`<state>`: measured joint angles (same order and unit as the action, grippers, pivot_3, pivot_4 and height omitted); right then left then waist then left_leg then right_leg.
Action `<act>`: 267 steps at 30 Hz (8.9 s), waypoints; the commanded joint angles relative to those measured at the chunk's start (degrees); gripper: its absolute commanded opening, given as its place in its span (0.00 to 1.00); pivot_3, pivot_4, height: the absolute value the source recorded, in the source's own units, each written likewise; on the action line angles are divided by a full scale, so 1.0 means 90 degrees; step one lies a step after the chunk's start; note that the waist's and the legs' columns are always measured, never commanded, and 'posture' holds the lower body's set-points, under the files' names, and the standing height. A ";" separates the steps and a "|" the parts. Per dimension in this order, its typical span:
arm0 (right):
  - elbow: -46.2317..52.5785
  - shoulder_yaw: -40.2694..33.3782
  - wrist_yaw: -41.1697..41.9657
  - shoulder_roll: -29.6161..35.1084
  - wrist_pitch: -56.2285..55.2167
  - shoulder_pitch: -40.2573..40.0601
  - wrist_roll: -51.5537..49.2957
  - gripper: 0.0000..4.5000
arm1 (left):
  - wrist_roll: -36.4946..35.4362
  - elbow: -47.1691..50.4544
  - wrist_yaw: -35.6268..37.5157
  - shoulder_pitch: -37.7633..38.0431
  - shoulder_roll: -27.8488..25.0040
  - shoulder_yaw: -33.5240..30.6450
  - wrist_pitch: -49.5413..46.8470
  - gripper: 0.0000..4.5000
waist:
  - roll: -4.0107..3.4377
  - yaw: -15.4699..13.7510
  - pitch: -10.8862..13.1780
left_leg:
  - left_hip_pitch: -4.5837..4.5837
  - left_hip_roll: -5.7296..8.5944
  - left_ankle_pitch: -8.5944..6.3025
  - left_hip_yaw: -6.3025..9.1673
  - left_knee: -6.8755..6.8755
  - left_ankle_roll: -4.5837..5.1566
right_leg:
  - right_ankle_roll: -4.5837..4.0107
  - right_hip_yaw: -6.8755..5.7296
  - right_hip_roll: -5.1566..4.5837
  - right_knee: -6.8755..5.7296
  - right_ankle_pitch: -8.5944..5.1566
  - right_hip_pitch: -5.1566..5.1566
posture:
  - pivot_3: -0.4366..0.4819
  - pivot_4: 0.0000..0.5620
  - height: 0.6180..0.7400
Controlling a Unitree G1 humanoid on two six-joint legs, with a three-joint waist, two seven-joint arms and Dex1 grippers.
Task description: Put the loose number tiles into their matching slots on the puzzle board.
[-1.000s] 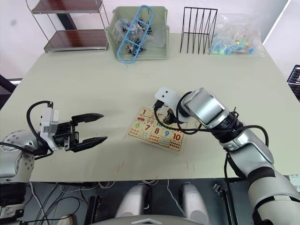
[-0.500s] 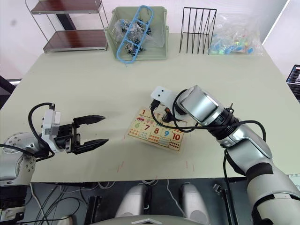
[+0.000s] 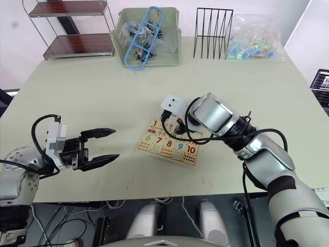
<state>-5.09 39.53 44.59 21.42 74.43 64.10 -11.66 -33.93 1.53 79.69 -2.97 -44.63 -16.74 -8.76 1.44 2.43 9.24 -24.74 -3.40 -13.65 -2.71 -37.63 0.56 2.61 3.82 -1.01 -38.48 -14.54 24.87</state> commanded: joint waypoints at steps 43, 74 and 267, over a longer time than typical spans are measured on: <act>-0.0301 -0.0036 0.0067 -0.0228 -0.0487 0.0064 0.0335 0.19 | -0.0156 0.0240 0.0005 0.0188 -0.0019 -0.0092 -0.0016 1.00 | 0.0000 0.0003 0.0000 | -0.0003 -0.0001 0.0000 0.0003 -0.0069 0.0001 | 0.0001 0.0000 0.0000 -0.0049 0.0000 -0.0004 | 0.48 0.27 1.00; 0.0726 -0.1042 0.0403 0.0634 -0.1241 -0.0738 0.0081 0.69 | -0.0091 0.0125 -0.0005 0.0110 0.0044 -0.0067 0.0093 1.00 | 0.0000 -0.0006 0.0000 | -0.0004 -0.0001 -0.0001 0.0003 -0.0069 0.0001 | 0.0001 0.0000 0.0000 -0.0046 0.0000 -0.0004 | 0.48 0.27 1.00; 0.2528 -0.4945 -0.1653 0.0700 -0.5327 -0.6729 -0.1031 0.98 | -0.0063 0.0582 -0.0942 0.1091 0.0423 -0.0472 0.0714 1.00 | 0.0010 -0.0028 -0.0004 | 0.0109 -0.0008 -0.0002 -0.0009 -0.0071 0.0000 | -0.0022 0.0021 0.0002 -0.0029 -0.0019 -0.0116 | 0.48 0.27 1.00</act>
<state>16.73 -5.37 30.93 28.09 25.13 2.51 -21.12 -33.27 5.84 69.91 7.32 -39.83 -21.02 -2.43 1.54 2.17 9.20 -23.77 -3.47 -13.66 -2.78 -38.24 0.56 2.42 4.01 -0.98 -38.73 -14.71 23.83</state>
